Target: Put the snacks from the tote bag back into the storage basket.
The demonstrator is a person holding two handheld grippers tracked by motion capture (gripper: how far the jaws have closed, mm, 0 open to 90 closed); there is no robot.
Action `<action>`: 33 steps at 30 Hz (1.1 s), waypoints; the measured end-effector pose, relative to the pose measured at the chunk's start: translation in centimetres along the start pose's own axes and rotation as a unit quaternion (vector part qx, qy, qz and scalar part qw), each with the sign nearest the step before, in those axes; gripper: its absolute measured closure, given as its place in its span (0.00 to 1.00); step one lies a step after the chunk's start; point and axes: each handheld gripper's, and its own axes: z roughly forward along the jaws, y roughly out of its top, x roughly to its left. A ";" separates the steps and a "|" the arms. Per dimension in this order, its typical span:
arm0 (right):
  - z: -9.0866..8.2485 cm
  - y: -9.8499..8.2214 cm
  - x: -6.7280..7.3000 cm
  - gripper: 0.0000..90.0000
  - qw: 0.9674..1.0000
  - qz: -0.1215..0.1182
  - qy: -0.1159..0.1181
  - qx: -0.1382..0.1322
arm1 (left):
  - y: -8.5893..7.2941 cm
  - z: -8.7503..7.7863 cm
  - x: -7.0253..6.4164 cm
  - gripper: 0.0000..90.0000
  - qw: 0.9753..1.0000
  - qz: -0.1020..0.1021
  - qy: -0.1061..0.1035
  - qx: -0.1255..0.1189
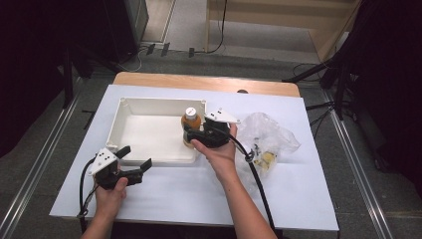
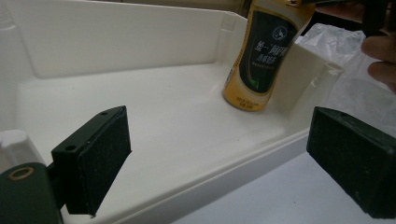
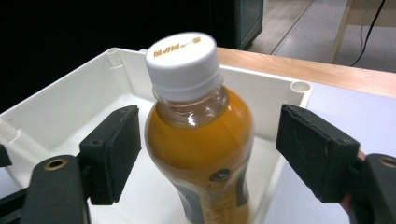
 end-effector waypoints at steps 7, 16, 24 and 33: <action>-2.0 0.5 -0.9 0.25 1.000 -0.006 -0.001 -0.011 | 0.0 0.1 -0.2 0.07 1.000 0.004 0.000 0.002; -4.8 0.9 -2.9 0.26 1.000 -0.004 -0.013 -0.026 | 0.0 0.1 -0.1 0.07 1.000 0.006 0.000 0.001; -6.6 0.5 -4.5 0.27 0.999 0.001 -0.026 -0.036 | 0.0 0.1 -0.1 0.07 1.000 0.005 0.001 0.000; -8.4 -0.6 -6.1 0.27 0.999 0.004 -0.035 -0.040 | 0.0 -0.1 0.1 0.07 1.000 0.005 0.007 0.000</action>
